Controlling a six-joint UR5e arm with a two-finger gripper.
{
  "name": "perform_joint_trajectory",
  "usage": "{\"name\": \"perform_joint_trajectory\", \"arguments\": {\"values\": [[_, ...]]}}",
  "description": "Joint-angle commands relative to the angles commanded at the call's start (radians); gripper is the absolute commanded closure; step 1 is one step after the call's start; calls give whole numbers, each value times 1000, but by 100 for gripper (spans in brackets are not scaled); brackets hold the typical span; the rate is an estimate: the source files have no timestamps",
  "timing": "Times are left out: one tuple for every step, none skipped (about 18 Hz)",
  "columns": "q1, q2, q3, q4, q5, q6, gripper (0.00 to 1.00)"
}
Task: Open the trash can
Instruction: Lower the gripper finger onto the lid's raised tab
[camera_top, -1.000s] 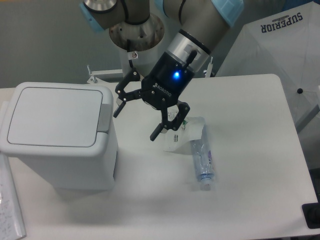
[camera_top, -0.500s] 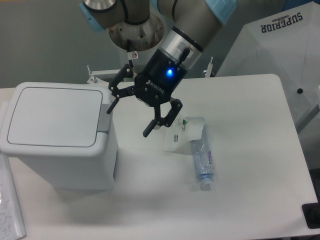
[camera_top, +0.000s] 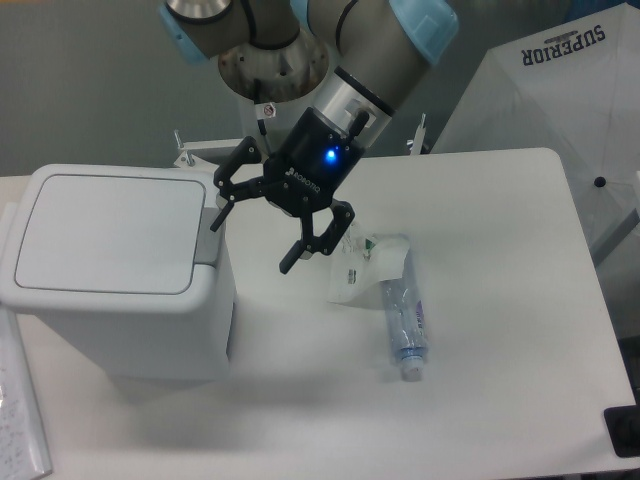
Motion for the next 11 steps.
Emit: {"name": "perform_joint_trajectory", "arguments": {"values": [[0,2,0,-3,3,-2,0],[-2,3,1,-3,3,-6,0],[0,3,2,-2,5,-12,0],[0,5,0,-2,8,-15,0],[2,5,0,-2,9,-15,0],[0,5,0,-2,9,-17,0],[0,5,0,-3,9,-17,0],[0,5,3,-3,9,-23,0],[-2,5,5,-2,9,-32,0],[-3,5,8,-2,9,-38,0],[-3,3,8,0,9,-40,0]]}}
